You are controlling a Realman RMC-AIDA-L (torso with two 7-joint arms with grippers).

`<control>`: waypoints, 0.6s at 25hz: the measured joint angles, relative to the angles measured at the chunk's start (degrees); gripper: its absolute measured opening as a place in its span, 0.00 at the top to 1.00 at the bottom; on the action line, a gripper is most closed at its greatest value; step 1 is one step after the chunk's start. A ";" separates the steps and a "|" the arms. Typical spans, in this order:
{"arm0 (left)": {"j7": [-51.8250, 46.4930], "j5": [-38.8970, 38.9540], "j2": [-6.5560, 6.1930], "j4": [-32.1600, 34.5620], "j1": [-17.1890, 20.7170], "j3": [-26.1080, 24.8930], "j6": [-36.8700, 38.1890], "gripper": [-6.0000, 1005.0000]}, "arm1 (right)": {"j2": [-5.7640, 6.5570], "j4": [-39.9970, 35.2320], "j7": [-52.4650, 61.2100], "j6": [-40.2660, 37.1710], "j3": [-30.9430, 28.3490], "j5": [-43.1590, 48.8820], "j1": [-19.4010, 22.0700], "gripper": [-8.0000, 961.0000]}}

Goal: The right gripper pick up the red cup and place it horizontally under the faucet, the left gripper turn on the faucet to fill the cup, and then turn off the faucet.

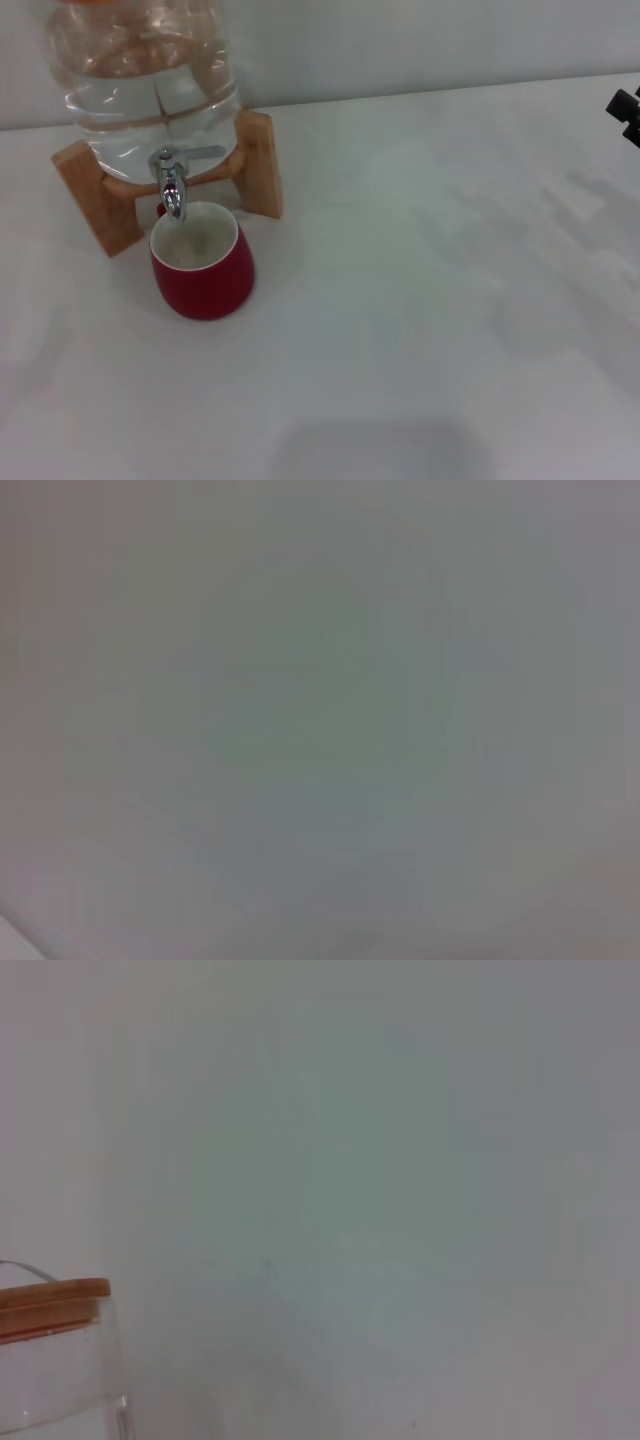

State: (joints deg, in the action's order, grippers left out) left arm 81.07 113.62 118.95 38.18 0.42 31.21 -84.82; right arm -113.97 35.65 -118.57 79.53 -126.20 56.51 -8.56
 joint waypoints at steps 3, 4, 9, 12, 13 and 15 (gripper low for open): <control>0.08 -0.29 -0.06 -0.43 -0.26 -0.05 -0.35 0.13 | -0.04 -0.07 -0.33 0.35 -0.04 -0.11 0.12 0.44; 0.08 -0.29 -0.06 -0.43 -0.26 -0.05 -0.35 0.13 | -0.04 -0.07 -0.43 0.57 -0.04 -0.07 0.12 0.44; -0.01 -0.35 -0.17 -0.59 -0.33 -0.09 -0.54 0.13 | 0.03 -0.07 -1.30 1.32 0.23 0.12 0.13 0.44; 0.03 -0.51 -0.19 -0.55 -0.31 -0.10 -0.57 0.13 | 0.12 -0.07 -1.59 1.46 0.35 0.18 0.13 0.44; 0.06 -0.70 -0.19 -0.42 -0.30 -0.10 -0.58 0.13 | 0.13 -0.07 -1.66 1.49 0.36 0.21 0.13 0.44; 0.06 -1.09 -0.21 -0.24 -0.33 -0.11 -0.60 0.13 | 0.14 -0.07 -1.76 1.50 0.36 0.25 0.13 0.44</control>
